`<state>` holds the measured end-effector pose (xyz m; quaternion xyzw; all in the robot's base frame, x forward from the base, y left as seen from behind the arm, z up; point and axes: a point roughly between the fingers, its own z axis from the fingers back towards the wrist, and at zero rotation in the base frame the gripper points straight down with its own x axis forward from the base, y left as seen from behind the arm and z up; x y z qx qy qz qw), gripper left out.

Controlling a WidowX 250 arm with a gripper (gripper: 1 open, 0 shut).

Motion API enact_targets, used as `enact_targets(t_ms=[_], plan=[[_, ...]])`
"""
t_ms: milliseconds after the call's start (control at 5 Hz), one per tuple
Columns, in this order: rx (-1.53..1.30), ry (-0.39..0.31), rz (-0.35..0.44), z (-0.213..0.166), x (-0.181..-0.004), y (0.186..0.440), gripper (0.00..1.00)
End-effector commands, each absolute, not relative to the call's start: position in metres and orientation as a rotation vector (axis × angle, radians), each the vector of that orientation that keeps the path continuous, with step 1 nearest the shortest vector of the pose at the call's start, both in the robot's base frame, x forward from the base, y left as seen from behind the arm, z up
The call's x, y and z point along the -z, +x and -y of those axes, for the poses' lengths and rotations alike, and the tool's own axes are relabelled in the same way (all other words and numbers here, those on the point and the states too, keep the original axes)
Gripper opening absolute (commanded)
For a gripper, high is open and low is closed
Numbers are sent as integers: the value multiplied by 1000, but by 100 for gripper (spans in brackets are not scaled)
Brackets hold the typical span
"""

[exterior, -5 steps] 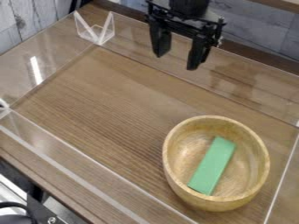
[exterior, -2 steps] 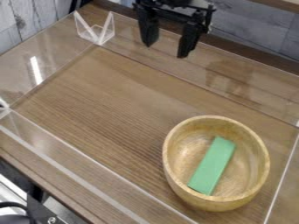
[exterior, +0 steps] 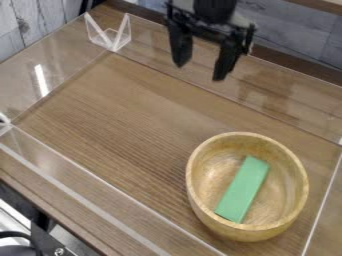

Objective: Move green object from inside the wooden bowl to the table next to it

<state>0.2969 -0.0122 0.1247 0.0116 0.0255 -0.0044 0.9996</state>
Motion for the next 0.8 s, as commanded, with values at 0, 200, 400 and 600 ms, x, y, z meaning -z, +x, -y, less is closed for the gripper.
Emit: enact_targets(t_ms=[0,200,400,600], plan=[[32,26,2,6,-131,302,100],[38,29,17,-9,-143,302,100],[45,19,-15,-13,-125,295,100],[3,-1,-32,7,-120,276,100]])
